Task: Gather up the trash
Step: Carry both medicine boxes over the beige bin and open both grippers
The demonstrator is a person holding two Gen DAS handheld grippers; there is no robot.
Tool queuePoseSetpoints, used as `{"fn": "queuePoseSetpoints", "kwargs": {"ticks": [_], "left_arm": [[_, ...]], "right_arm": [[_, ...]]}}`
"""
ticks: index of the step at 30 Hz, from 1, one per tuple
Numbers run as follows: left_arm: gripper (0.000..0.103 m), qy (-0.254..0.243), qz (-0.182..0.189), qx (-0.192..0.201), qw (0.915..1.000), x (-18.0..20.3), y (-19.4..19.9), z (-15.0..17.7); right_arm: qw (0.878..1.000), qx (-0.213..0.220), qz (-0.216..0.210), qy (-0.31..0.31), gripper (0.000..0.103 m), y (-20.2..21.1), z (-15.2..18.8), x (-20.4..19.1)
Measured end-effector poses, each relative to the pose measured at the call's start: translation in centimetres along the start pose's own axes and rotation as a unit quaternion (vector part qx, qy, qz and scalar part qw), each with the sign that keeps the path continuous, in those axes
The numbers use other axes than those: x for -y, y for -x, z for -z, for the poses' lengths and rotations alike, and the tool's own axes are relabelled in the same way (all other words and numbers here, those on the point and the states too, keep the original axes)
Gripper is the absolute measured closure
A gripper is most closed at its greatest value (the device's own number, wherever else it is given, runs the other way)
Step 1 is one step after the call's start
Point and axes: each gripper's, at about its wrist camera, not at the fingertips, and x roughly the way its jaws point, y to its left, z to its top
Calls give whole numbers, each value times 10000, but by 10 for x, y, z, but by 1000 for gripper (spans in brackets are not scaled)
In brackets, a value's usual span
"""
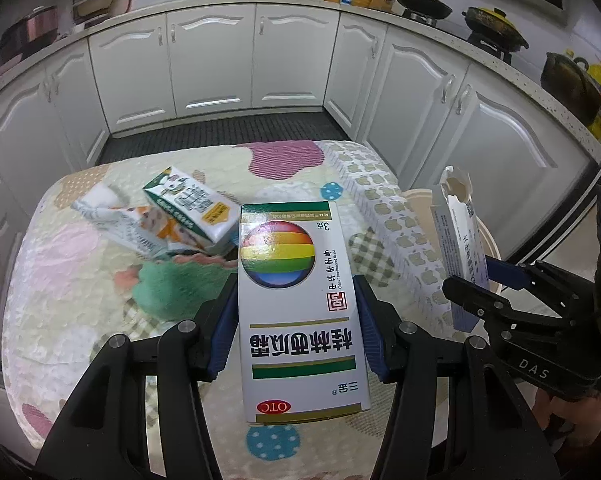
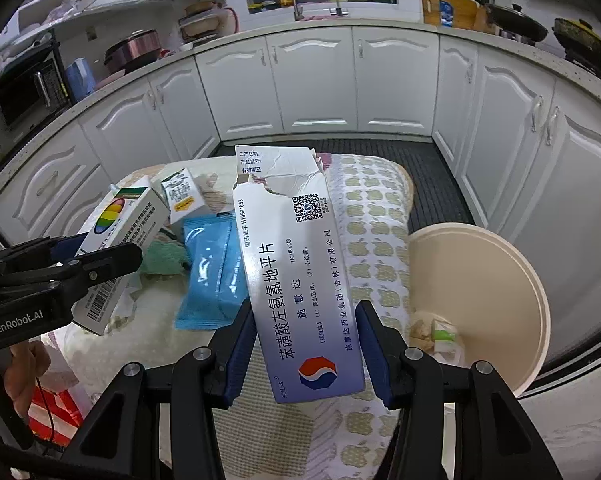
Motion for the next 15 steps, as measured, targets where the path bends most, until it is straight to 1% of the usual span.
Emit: {"fn": "queuePoseSetpoints", "kwargs": {"ticks": [15], "left_arm": [[51,-308,131,-100,9994,41,-20,-11]], "right_arm": [[9989,16,255,-404,55,10,7,49]]}}
